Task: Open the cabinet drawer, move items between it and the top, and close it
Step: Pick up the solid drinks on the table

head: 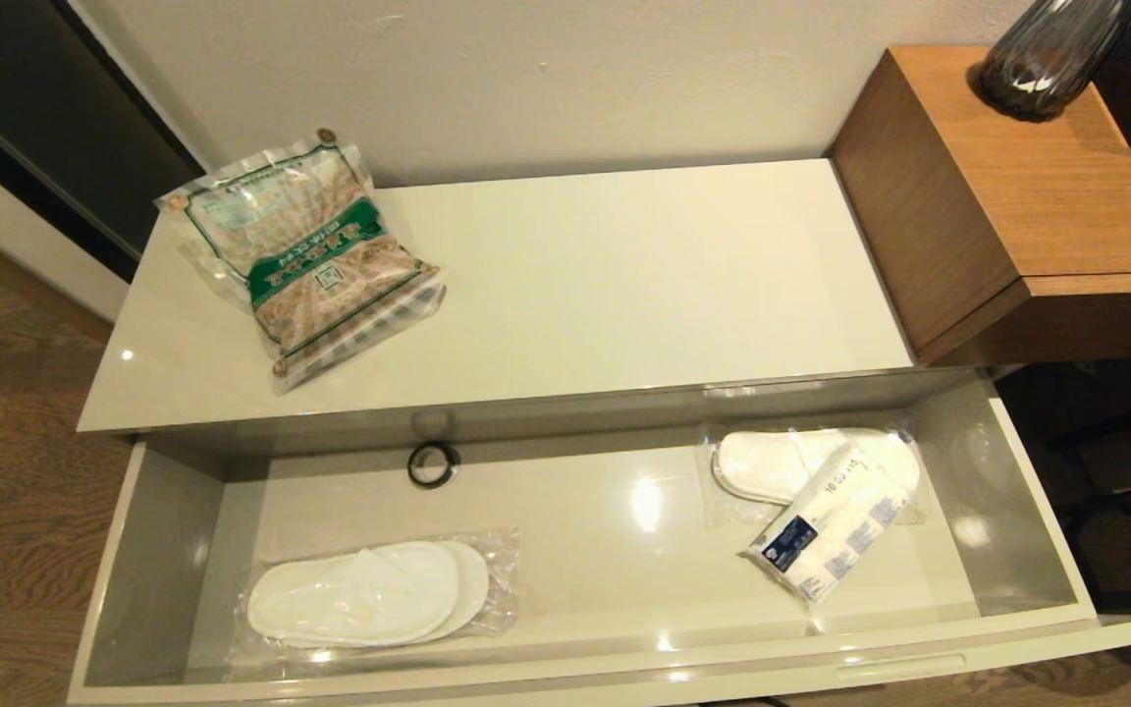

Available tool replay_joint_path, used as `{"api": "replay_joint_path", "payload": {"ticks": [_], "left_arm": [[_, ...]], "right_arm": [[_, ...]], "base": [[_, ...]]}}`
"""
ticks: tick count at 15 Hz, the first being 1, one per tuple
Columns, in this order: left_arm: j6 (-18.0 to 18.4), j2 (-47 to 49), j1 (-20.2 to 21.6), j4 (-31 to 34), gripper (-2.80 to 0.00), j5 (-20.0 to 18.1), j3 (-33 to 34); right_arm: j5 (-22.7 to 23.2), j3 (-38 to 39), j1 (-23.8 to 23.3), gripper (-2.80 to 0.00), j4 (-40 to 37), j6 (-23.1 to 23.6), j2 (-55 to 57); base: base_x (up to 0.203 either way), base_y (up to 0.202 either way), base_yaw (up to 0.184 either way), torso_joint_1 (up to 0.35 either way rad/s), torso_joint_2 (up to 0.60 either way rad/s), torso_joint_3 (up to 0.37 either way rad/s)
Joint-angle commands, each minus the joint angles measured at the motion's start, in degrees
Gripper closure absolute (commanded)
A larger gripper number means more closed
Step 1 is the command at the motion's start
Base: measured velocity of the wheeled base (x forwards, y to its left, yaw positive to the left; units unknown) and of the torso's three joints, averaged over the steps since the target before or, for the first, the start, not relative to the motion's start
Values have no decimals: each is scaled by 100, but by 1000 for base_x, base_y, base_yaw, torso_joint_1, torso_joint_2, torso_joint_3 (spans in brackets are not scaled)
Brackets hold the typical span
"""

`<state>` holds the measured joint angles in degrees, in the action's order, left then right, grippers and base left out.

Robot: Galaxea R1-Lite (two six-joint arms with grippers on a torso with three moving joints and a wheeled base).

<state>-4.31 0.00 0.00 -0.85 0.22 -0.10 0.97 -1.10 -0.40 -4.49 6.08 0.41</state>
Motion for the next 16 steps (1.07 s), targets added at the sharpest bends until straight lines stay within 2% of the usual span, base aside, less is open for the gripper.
{"api": "replay_joint_path", "payload": {"ticks": [1,4,16], "left_arm": [[-1,1,0,-3,0,4,1],[-1,0,0,-3,0,4,1],[58,3,0,8,0,9,1]], "right_arm": [[-10,102,-4,0,277,-6,-24],[-53,119,-4,0,291,-300,-24],[-53,119,-4,0,291,-300,-24]], "base": [[0,0,0,0,0,0],[0,0,0,0,0,0],[0,0,0,0,0,0]]}}
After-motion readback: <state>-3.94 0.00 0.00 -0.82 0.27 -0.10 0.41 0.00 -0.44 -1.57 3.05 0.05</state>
